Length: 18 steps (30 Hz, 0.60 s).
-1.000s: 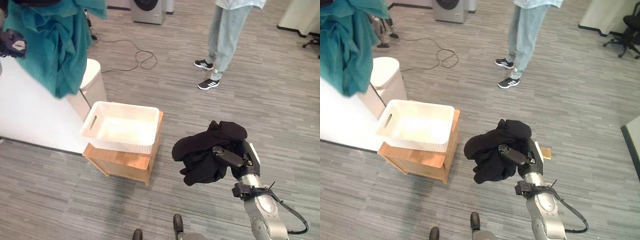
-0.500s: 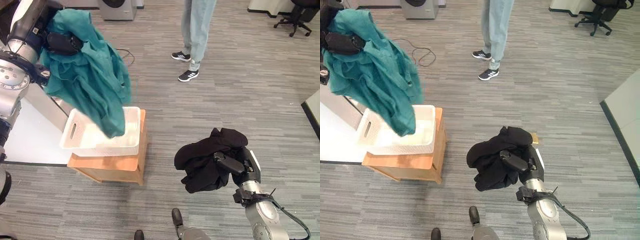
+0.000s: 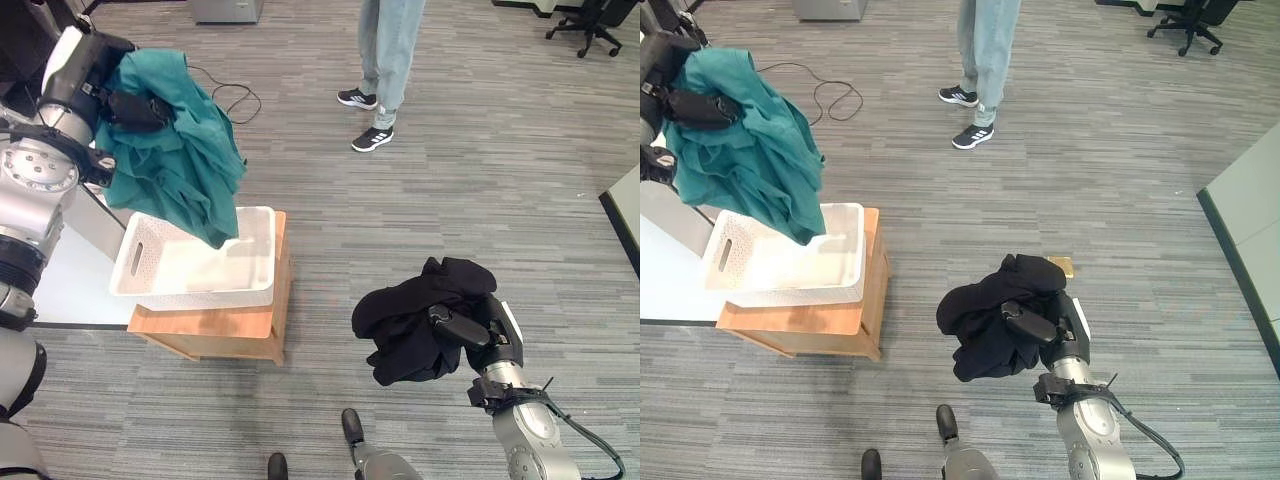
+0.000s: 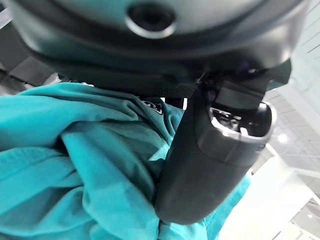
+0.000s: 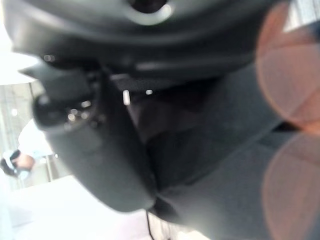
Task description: Pick up bed clothes into laundry basket.
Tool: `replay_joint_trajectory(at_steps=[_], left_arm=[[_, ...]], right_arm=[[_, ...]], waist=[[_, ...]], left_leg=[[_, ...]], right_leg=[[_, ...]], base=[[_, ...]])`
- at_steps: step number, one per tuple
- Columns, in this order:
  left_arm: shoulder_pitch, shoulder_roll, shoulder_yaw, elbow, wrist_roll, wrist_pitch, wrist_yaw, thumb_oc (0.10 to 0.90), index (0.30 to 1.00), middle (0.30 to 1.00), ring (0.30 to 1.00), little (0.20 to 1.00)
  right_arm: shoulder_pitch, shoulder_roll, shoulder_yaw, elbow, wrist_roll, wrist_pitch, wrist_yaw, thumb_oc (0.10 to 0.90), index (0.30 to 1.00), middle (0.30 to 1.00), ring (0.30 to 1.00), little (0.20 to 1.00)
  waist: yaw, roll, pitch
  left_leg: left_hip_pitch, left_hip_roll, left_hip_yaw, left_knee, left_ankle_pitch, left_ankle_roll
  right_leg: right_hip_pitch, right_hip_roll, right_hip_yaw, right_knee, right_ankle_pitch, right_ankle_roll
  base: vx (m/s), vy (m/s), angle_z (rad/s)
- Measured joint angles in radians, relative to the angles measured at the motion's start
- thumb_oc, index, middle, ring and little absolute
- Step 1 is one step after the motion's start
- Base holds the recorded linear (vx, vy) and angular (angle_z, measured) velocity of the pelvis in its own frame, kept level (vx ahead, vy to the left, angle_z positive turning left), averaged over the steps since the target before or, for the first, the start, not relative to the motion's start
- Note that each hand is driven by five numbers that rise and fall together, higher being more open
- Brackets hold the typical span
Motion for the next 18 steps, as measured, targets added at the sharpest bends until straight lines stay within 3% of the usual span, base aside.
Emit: replay_joint_trajectory(at_steps=[8,18], left_arm=[[0.092,-0.077,0.079,0.047,0.041,0.012,0.001,0.400,0.300,0.300,0.300,0.300],[0.094,-0.153,0.159,0.282,0.142,0.057,0.009,0.400,0.300,0.300,0.300,0.300]], right_arm=[[-0.002,-0.025,0.016,-0.001,-0.002,0.000,-0.001,0.400,0.300,0.300,0.300,0.300],[-0.053,-0.035,0.067,-0.013,-0.002,0.000,0.002,0.400,0.300,0.300,0.300,0.300]], waist=[[0.000,-0.012,0.055],[-0.027,-0.096,0.125]], left_leg=[[-0.021,0.002,0.005,0.000,0.000,0.000],[-0.074,-0.002,0.053,0.000,0.001,0.000]], right_leg=[[-0.023,0.002,0.004,0.000,0.006,-0.001],[-0.098,0.005,0.049,0.001,0.031,0.002]], base=[[-0.04,-0.008,-0.02],[-0.04,-0.016,-0.13]])
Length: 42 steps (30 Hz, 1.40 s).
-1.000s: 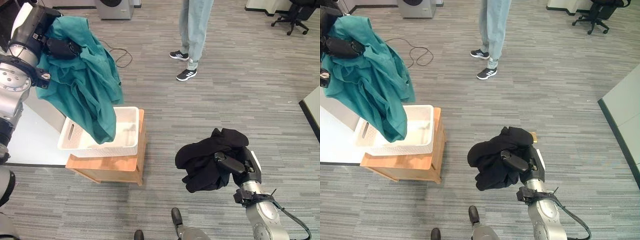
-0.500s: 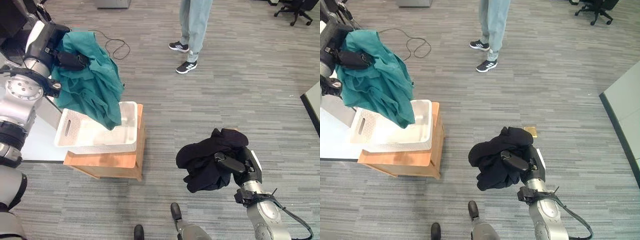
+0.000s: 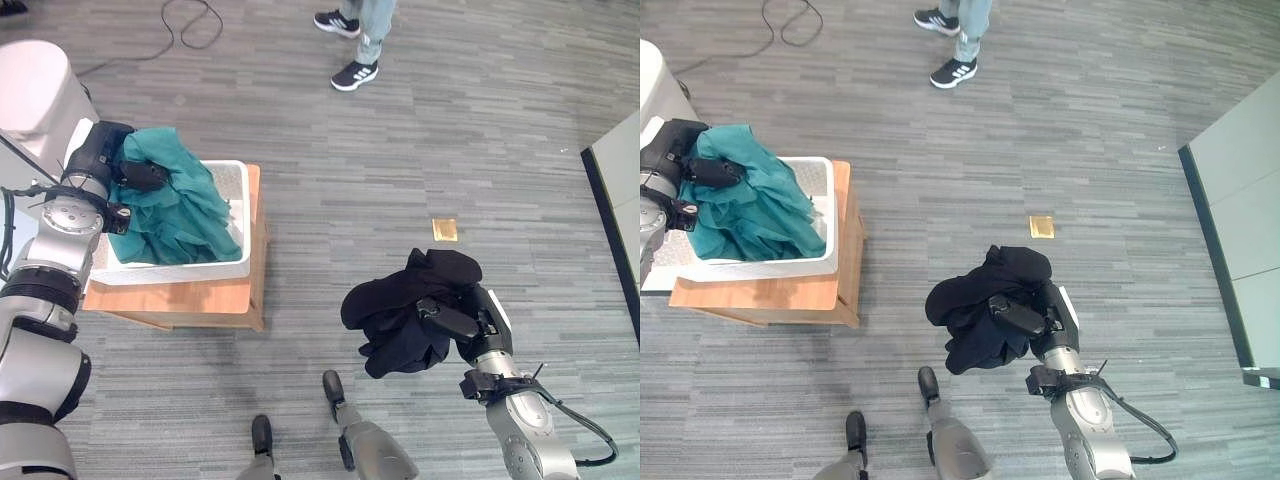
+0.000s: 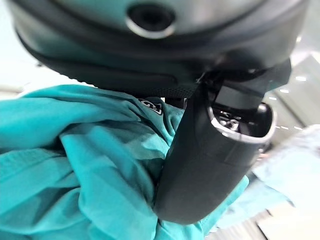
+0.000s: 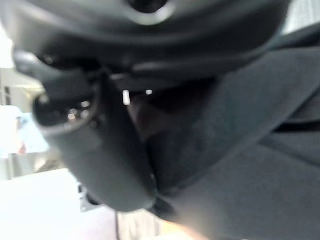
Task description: Pick up bed clothes into laundry basket.
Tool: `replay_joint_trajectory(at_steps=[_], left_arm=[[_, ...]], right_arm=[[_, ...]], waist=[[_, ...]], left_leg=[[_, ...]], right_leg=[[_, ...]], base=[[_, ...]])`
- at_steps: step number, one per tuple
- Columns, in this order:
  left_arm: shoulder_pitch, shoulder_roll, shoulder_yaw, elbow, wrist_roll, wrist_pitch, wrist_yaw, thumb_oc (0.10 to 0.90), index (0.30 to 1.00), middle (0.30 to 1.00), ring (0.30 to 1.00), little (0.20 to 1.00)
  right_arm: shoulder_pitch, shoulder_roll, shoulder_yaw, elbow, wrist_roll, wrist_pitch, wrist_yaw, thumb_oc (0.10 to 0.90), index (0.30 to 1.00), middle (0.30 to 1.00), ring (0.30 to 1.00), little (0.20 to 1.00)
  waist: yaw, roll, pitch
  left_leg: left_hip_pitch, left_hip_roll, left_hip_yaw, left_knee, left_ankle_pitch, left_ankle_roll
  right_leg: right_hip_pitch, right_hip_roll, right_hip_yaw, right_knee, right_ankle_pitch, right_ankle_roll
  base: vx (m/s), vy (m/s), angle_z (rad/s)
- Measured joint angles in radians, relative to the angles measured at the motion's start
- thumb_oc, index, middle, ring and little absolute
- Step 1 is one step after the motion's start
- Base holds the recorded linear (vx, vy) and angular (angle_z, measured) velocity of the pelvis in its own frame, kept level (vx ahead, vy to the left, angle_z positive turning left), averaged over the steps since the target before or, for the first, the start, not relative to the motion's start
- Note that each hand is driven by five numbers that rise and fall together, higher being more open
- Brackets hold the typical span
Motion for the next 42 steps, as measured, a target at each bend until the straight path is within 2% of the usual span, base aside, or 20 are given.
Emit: replay_joint_trajectory(at_steps=[4,10,11,21,24,27,28,32,35,37,38,39,40,41,42], left_arm=[[0.022,-0.016,0.042,0.063,0.050,0.017,0.002,0.400,0.300,0.300,0.300,0.300],[0.026,-0.033,0.108,0.121,0.091,0.038,0.012,0.400,0.300,0.300,0.300,0.300],[0.026,-0.033,0.110,0.122,0.091,0.038,0.012,0.800,0.900,0.900,0.900,0.900],[0.023,0.000,0.097,0.081,0.091,0.037,0.010,0.800,0.900,0.900,0.900,0.900],[0.012,0.045,0.035,-0.015,0.090,0.033,0.010,0.800,0.900,0.900,0.900,0.900],[-0.021,0.081,-0.009,-0.119,0.079,0.018,0.008,0.800,0.900,0.900,0.900,0.900],[-0.021,0.081,-0.009,-0.119,0.079,0.018,0.008,0.800,0.900,0.900,0.900,0.900],[-0.028,0.155,-0.016,-0.327,-0.004,-0.014,0.009,0.800,0.900,0.900,0.900,0.900],[-0.027,0.204,-0.015,-0.494,-0.059,-0.040,0.010,0.800,0.900,0.900,0.900,0.900],[0.044,0.221,0.072,-0.653,-0.127,-0.064,0.012,0.800,0.900,0.900,0.900,0.900],[0.133,0.223,0.168,-0.762,-0.174,-0.108,0.013,0.800,0.900,0.900,0.900,0.900],[0.281,0.204,0.322,-0.939,-0.201,-0.126,0.017,0.800,0.900,0.900,0.900,0.900],[0.382,0.174,0.409,-1.039,-0.221,-0.170,0.018,0.800,0.900,0.900,0.900,0.900],[0.462,0.147,0.469,-1.122,-0.246,-0.200,0.014,0.800,0.900,0.900,0.900,0.900],[0.549,0.087,0.535,-1.191,-0.264,-0.213,0.008,0.800,0.900,0.900,0.900,0.900]], right_arm=[[0.012,-0.001,0.009,-0.014,0.000,0.000,0.000,0.400,0.300,0.300,0.300,0.300],[0.016,-0.008,0.010,-0.038,0.000,0.000,0.001,0.400,0.300,0.300,0.300,0.300],[0.015,-0.008,0.010,-0.038,0.000,0.000,0.002,0.400,0.300,0.300,0.300,0.300],[0.012,-0.008,0.011,-0.038,0.000,0.000,0.009,0.400,0.300,0.300,0.300,0.300],[0.012,-0.008,0.011,-0.037,0.000,0.000,0.012,0.400,0.300,0.300,0.300,0.300],[0.009,-0.008,0.011,-0.036,0.000,0.000,0.024,0.400,0.300,0.300,0.300,0.300],[0.009,-0.008,0.011,-0.036,0.000,0.000,0.024,0.400,0.300,0.300,0.300,0.300],[-0.006,-0.008,0.010,-0.028,0.000,0.002,0.026,0.400,0.300,0.300,0.300,0.300],[-0.015,-0.025,0.006,-0.027,-0.018,0.003,0.028,0.400,0.300,0.300,0.300,0.300],[-0.033,-0.080,-0.009,-0.029,-0.036,0.008,0.035,0.400,0.300,0.300,0.300,0.300],[-0.056,-0.133,-0.021,-0.031,-0.044,0.010,0.036,0.400,0.300,0.300,0.300,0.300],[-0.088,-0.242,-0.055,-0.040,-0.062,0.023,0.045,0.400,0.300,0.300,0.300,0.300],[-0.120,-0.328,-0.086,-0.034,-0.071,0.023,0.045,0.400,0.300,0.300,0.300,0.300],[-0.161,-0.378,-0.129,-0.019,-0.077,0.024,0.032,0.400,0.300,0.300,0.300,0.300],[-0.205,-0.429,-0.164,-0.017,-0.083,0.026,0.009,0.400,0.300,0.300,0.300,0.300]], waist=[[-0.023,-0.016,0.010],[-0.028,-0.022,0.013],[-0.028,-0.022,0.013],[-0.021,-0.021,0.013],[-0.017,-0.020,0.014],[0.007,-0.017,0.016],[0.007,-0.017,0.016],[0.037,0.005,0.029],[0.065,0.010,0.032],[0.086,0.015,0.035],[0.095,0.020,0.036],[0.103,0.026,0.038],[0.115,0.029,0.038],[0.130,0.028,0.037],[0.150,0.030,0.035]], left_leg=[[-0.007,0.011,0.002,0.000,-0.001,-0.001],[-0.017,0.017,0.012,0.000,-0.004,-0.006],[-0.016,0.018,0.012,0.000,-0.004,-0.006],[-0.014,0.024,0.007,-0.001,-0.001,-0.011],[-0.011,0.026,-0.006,-0.001,0.001,-0.014],[0.001,0.025,-0.014,-0.001,0.002,-0.015],[0.001,0.025,-0.014,-0.001,0.002,-0.015],[0.014,0.020,-0.034,-0.001,0.006,-0.016],[0.019,0.023,-0.056,-0.001,0.010,-0.021],[0.023,0.022,-0.062,-0.001,0.011,-0.022],[0.024,0.021,-0.066,-0.001,0.011,-0.022],[0.025,0.016,-0.071,-0.005,0.005,-0.025],[0.035,0.013,-0.075,-0.002,0.007,-0.017],[0.049,0.013,-0.080,-0.001,0.007,-0.017],[0.054,0.013,-0.086,-0.003,0.001,-0.014]], right_leg=[[-0.009,0.011,0.001,0.000,0.001,-0.001],[-0.022,0.020,0.003,0.000,0.003,-0.002],[-0.022,0.021,0.003,0.000,0.003,-0.003],[-0.017,0.021,-0.001,0.000,0.005,-0.006],[-0.007,0.019,-0.016,0.000,0.005,-0.007],[0.009,0.017,-0.025,0.000,0.005,-0.007],[0.009,0.017,-0.025,0.000,0.005,-0.007],[0.030,0.009,-0.040,0.000,0.004,-0.009],[0.044,0.009,-0.058,0.000,0.001,-0.012],[0.053,0.005,-0.071,0.000,-0.002,-0.012],[0.061,0.002,-0.076,0.000,-0.003,-0.011],[0.068,-0.004,-0.079,0.000,-0.009,-0.010],[0.080,-0.008,-0.081,0.000,-0.011,-0.011],[0.094,-0.007,-0.083,0.000,-0.012,-0.011],[0.106,-0.008,-0.086,0.000,-0.014,-0.009]], base=[[0.01,-0.007,-0.05],[0.03,-0.013,-0.04],[0.00,0.000,0.00],[0.02,0.003,0.01],[0.00,0.000,0.13],[0.00,0.011,0.07],[-0.01,0.013,0.06],[-0.01,0.007,0.12],[0.00,0.027,0.19],[-0.01,0.043,0.14],[-0.02,0.042,0.12],[0.00,0.055,0.15],[0.03,0.037,0.14],[0.04,0.027,0.10],[0.01,0.019,0.07]])
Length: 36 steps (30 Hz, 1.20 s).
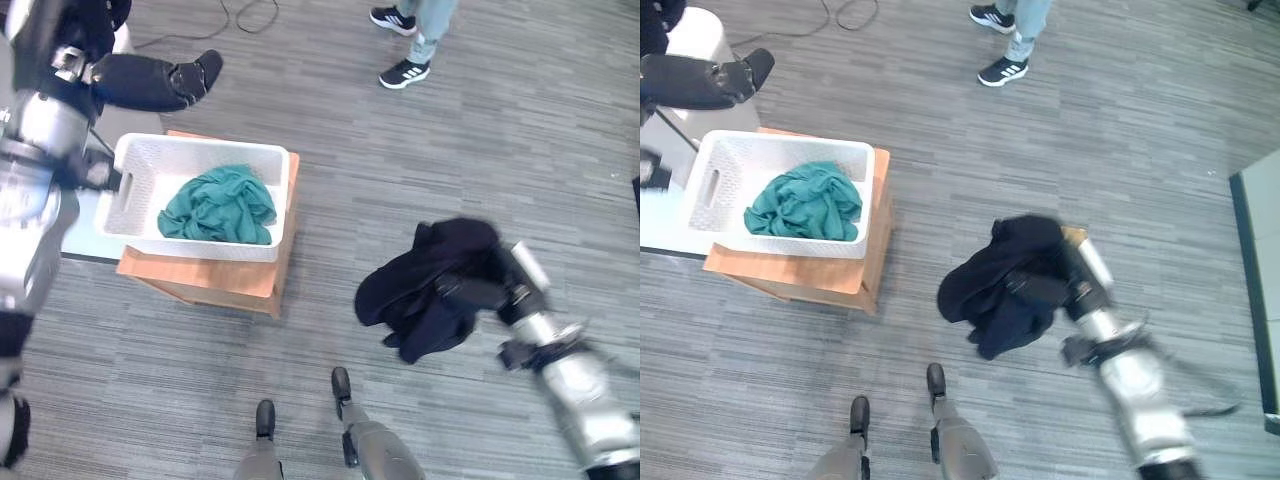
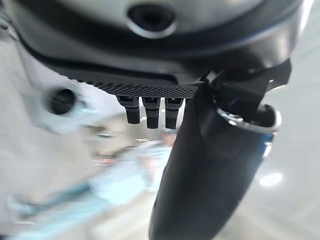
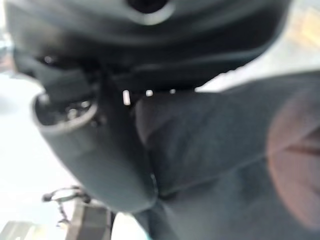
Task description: Pick up bed clothes into laundry basket.
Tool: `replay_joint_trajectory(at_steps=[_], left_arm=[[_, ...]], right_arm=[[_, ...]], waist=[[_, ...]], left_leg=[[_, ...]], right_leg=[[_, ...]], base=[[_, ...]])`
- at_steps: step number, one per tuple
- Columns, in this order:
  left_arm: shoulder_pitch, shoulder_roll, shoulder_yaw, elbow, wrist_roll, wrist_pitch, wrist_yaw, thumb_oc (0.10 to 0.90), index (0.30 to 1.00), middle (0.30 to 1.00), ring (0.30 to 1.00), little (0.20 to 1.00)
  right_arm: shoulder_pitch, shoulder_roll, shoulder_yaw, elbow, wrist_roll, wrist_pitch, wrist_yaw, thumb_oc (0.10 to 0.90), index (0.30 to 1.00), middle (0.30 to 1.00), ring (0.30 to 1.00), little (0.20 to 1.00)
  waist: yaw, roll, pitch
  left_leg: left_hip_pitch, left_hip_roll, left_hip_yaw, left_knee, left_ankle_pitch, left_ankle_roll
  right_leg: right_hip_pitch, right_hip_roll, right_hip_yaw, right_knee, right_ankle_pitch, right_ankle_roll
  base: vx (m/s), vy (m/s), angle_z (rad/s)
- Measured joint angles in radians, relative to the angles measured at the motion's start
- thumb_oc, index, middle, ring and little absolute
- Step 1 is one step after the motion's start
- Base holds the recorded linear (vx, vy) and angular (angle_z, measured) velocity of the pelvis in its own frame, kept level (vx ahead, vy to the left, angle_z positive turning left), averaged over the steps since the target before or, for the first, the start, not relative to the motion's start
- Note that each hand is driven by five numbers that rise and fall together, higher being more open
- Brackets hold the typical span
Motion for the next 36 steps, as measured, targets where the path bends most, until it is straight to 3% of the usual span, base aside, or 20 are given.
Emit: replay_joint_trajectory(at_steps=[2,4,6,9,11,17,21,27,36], left_arm=[[0.155,-0.102,0.109,-0.085,-0.018,-0.035,-0.001,0.800,0.900,0.900,0.900,0.900],[0.282,-0.264,0.163,-0.096,-0.051,-0.029,-0.014,0.800,0.900,0.900,0.900,0.900],[0.472,-0.429,0.194,-0.100,-0.123,0.011,-0.040,0.800,0.900,0.900,0.900,0.900],[0.651,-0.479,0.190,-0.061,-0.182,0.099,-0.059,0.800,0.900,0.900,0.900,0.900],[0.720,-0.522,0.197,-0.008,-0.217,0.136,-0.062,0.800,0.900,0.900,0.900,0.900],[0.822,-0.536,0.202,0.018,-0.245,0.150,-0.085,0.800,0.900,0.900,0.900,0.900],[0.820,-0.531,0.186,0.014,-0.271,0.167,-0.113,0.800,0.900,0.900,0.900,0.900],[0.821,-0.524,0.127,0.016,-0.275,0.170,-0.133,0.800,0.900,0.900,0.900,0.900],[0.808,-0.520,0.115,0.019,-0.273,0.180,-0.132,0.800,0.900,0.900,0.900,0.900]], right_arm=[[-0.162,-0.113,0.000,0.028,-0.026,-0.014,-0.023,0.400,0.300,0.300,0.300,0.300],[-0.385,-0.200,0.107,0.096,-0.076,-0.024,-0.051,0.400,0.300,0.300,0.300,0.300],[-0.678,-0.349,0.356,0.170,-0.159,-0.025,-0.048,0.400,0.300,0.300,0.300,0.300],[-0.914,-0.364,0.552,0.264,-0.215,-0.027,-0.030,0.400,0.300,0.300,0.300,0.300],[-1.007,-0.360,0.655,0.315,-0.240,-0.026,-0.024,0.400,0.300,0.300,0.300,0.300],[-1.177,-0.344,0.943,0.496,-0.344,-0.026,0.004,0.400,0.300,0.300,0.300,0.300],[-1.299,-0.323,1.128,0.601,-0.508,-0.032,0.013,0.400,0.300,0.300,0.300,0.300],[-1.333,-0.277,1.146,0.739,-0.591,-0.024,0.010,0.400,0.300,0.300,0.300,0.300],[-1.332,-0.180,1.147,0.788,-0.637,-0.002,0.009,0.400,0.300,0.300,0.300,0.300]], waist=[[0.013,0.006,-0.007],[0.041,0.017,-0.033],[0.088,0.018,-0.044],[0.147,-0.005,-0.061],[0.211,-0.013,-0.066],[0.339,-0.032,-0.077],[0.371,-0.041,-0.075],[0.396,-0.062,-0.065],[0.404,-0.067,-0.038]], left_leg=[[0.014,-0.003,-0.008,0.004,0.002,0.002],[0.019,-0.006,-0.020,0.003,0.003,0.003],[0.035,-0.003,-0.035,0.012,0.001,0.000],[0.031,0.002,-0.068,0.016,0.004,-0.004],[0.027,-0.001,-0.100,0.016,0.011,-0.006],[-0.006,-0.042,-0.209,0.017,0.032,0.008],[-0.024,-0.067,-0.250,0.021,0.042,0.018],[-0.061,-0.080,-0.284,0.037,0.041,0.018],[-0.097,-0.079,-0.290,0.056,0.038,0.014]], right_leg=[[0.019,-0.003,-0.011,0.000,-0.006,0.000],[0.030,-0.003,-0.025,0.000,-0.012,0.005],[0.049,0.000,-0.039,-0.001,-0.016,0.004],[0.056,0.004,-0.066,-0.001,-0.022,0.003],[0.071,-0.003,-0.095,-0.001,-0.028,0.009],[0.091,-0.042,-0.184,-0.001,-0.057,0.028],[0.097,-0.066,-0.222,-0.001,-0.064,0.038],[0.083,-0.075,-0.257,-0.001,-0.069,0.045],[0.062,-0.070,-0.267,-0.001,-0.069,0.045]], base=[[-0.03,0.011,0.13],[-0.03,-0.005,0.20],[-0.02,0.009,0.22],[-0.02,-0.002,0.31],[-0.02,0.000,0.58],[-0.06,-0.002,0.57],[-0.06,0.002,0.29],[-0.05,0.010,0.19],[-0.03,-0.010,0.02]])
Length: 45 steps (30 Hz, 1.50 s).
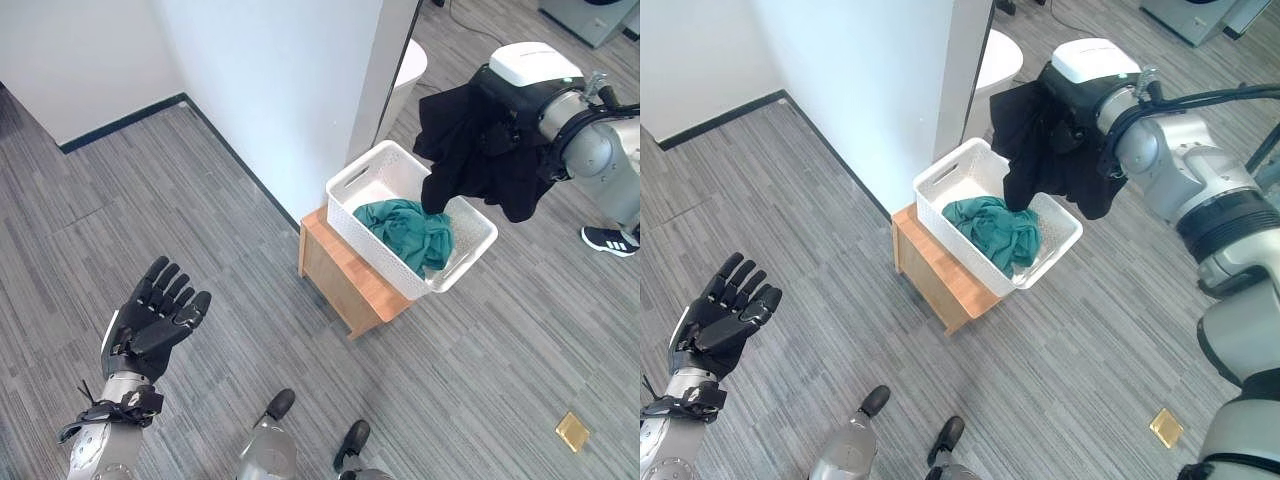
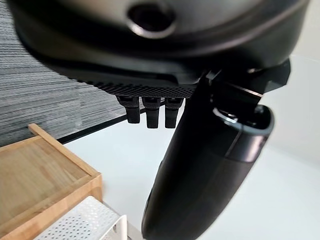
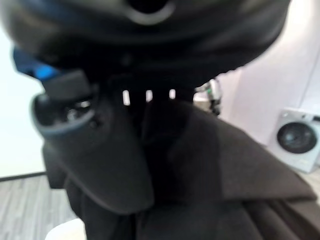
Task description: Pick up bed clothes into laundry basket.
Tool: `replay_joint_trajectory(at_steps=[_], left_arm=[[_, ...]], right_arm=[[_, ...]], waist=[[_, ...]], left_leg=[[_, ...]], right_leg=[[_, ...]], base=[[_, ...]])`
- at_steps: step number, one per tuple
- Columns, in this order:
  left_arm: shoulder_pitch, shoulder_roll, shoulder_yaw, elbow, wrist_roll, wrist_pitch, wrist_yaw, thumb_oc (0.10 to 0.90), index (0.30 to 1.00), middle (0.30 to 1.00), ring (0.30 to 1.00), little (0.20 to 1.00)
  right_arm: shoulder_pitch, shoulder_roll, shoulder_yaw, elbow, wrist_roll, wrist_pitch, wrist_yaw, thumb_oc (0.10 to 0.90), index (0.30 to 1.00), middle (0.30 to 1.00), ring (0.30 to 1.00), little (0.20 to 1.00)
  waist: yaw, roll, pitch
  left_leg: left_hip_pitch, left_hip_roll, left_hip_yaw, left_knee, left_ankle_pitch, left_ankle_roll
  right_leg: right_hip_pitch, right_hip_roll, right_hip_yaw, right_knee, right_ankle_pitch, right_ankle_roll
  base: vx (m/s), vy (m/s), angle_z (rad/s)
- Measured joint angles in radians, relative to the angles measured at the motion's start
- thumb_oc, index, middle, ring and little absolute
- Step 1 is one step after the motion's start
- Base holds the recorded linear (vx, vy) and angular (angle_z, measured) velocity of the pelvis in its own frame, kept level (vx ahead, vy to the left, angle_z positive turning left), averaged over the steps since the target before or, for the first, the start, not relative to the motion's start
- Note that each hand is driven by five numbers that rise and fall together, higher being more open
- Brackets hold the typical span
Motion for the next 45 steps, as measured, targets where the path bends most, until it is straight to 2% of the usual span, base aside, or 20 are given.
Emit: replay_joint_trajectory(at_steps=[4,9,14,18,19,21,25,28,30,39,43,44,45], left_arm=[[-0.002,0.001,-0.002,0.000,0.002,0.001,0.003,0.800,0.900,0.900,0.900,0.900],[-0.003,0.003,-0.002,0.000,0.003,0.001,0.007,0.800,0.900,0.900,0.900,0.900],[-0.002,0.000,-0.003,-0.001,0.004,0.001,0.009,0.800,0.900,0.900,0.900,0.900],[0.003,-0.001,0.002,0.000,0.011,0.001,0.010,0.800,0.900,0.900,0.900,0.900],[0.001,-0.001,0.003,0.000,0.012,0.001,0.010,0.800,0.900,0.900,0.900,0.900],[-0.003,-0.003,0.002,0.002,0.022,0.001,0.011,0.800,0.900,0.900,0.900,0.900],[-0.044,-0.007,-0.003,0.012,0.039,0.001,0.015,0.800,0.900,0.900,0.900,0.900],[-0.075,-0.007,-0.008,0.020,0.039,0.000,0.016,0.800,0.900,0.900,0.900,0.900],[-0.078,-0.007,-0.011,0.026,0.039,-0.005,0.022,0.800,0.900,0.900,0.900,0.900],[-0.091,-0.022,-0.027,0.039,0.039,-0.011,0.053,0.800,0.900,0.900,0.900,0.900],[-0.092,-0.044,0.005,0.038,0.039,-0.014,0.072,0.800,0.900,0.900,0.900,0.900],[-0.093,-0.059,0.029,0.030,0.038,-0.016,0.076,0.800,0.900,0.900,0.900,0.900],[-0.085,-0.079,0.062,0.037,0.038,-0.018,0.088,0.800,0.900,0.900,0.900,0.900]], right_arm=[[0.000,0.038,-0.001,0.031,-0.011,-0.002,0.000,0.400,0.300,0.300,0.300,0.300],[0.000,0.077,-0.014,0.092,-0.022,0.001,-0.005,0.400,0.300,0.300,0.300,0.300],[0.003,0.176,-0.018,0.335,-0.062,0.009,-0.016,0.400,0.300,0.300,0.300,0.300],[0.045,0.214,-0.083,0.463,-0.125,0.036,-0.015,0.400,0.300,0.300,0.300,0.300],[0.063,0.217,-0.099,0.464,-0.129,0.042,-0.014,0.800,0.900,0.900,0.900,0.900],[0.105,0.238,-0.163,0.465,-0.129,0.053,-0.016,0.800,0.900,0.900,0.900,0.900],[0.131,0.314,-0.167,0.499,-0.126,0.061,0.002,0.800,0.900,0.900,0.900,0.900],[0.131,0.332,-0.167,0.490,-0.118,0.057,0.008,0.800,0.900,0.900,0.900,0.900],[0.130,0.331,-0.167,0.447,-0.099,0.065,0.009,0.800,0.900,0.900,0.900,0.900],[0.082,0.275,-0.137,0.050,0.011,0.060,0.008,0.800,0.900,0.900,0.900,0.900],[0.087,0.141,-0.140,-0.354,0.013,0.097,0.031,0.800,0.900,0.900,0.900,0.900],[0.159,0.084,-0.231,-0.561,0.028,0.100,0.035,0.800,0.900,0.900,0.900,0.900],[0.208,0.073,-0.304,-0.710,0.067,0.076,0.036,0.800,0.900,0.900,0.900,0.900]], waist=[[0.010,0.001,0.009],[0.033,0.001,0.048],[0.074,0.009,0.056],[0.098,0.021,0.063],[0.101,0.022,0.063],[0.104,0.024,0.063],[0.104,0.031,0.061],[0.107,0.037,0.062],[0.106,0.040,0.062],[0.076,0.041,0.062],[0.044,0.038,0.063],[0.041,0.036,0.064],[0.028,0.033,0.065]], left_leg=[[-0.029,-0.004,-0.011,0.016,-0.001,-0.002],[-0.046,-0.007,-0.013,0.030,-0.007,-0.009],[-0.078,-0.008,-0.014,0.038,-0.007,-0.011],[-0.089,-0.010,-0.015,0.038,-0.008,-0.011],[-0.093,-0.010,-0.015,0.038,-0.008,-0.011],[-0.095,-0.010,-0.015,0.038,-0.008,-0.011],[-0.104,-0.010,-0.015,0.042,-0.008,-0.011],[-0.120,-0.012,-0.017,0.051,-0.008,-0.012],[-0.120,-0.013,-0.017,0.051,-0.008,-0.012],[-0.118,-0.010,0.000,0.053,-0.010,-0.014],[-0.110,-0.008,0.022,0.053,-0.013,-0.009],[-0.109,-0.009,0.026,0.052,-0.013,-0.008],[-0.097,-0.008,0.044,0.051,-0.014,-0.007]], right_leg=[[-0.018,0.001,-0.007,0.000,0.003,-0.004],[-0.028,0.000,-0.008,0.000,0.003,-0.005],[-0.056,0.000,-0.011,0.000,0.007,-0.009],[-0.066,-0.002,-0.016,0.000,0.005,-0.008],[-0.070,-0.002,-0.016,0.000,0.005,-0.008],[-0.071,-0.002,-0.016,0.000,0.005,-0.008],[-0.078,-0.001,-0.016,0.000,0.005,-0.008],[-0.089,-0.001,-0.016,0.000,0.007,-0.009],[-0.089,-0.002,-0.015,0.000,0.007,-0.009],[-0.096,0.001,0.006,0.000,0.013,-0.015],[-0.100,0.001,0.032,0.000,0.021,-0.009],[-0.100,0.000,0.044,0.000,0.022,-0.009],[-0.096,0.000,0.057,0.000,0.026,-0.009]], base=[[-0.01,-0.001,0.07],[0.00,0.000,0.00],[0.00,-0.005,0.01],[0.03,-0.029,0.03],[0.00,0.000,0.00],[0.00,0.000,0.00],[0.00,0.000,0.00],[0.00,-0.001,0.01],[0.00,0.000,0.00],[0.00,0.012,-0.05],[0.01,0.031,-0.14],[-0.02,0.023,-0.25],[-0.01,0.021,-0.25]])
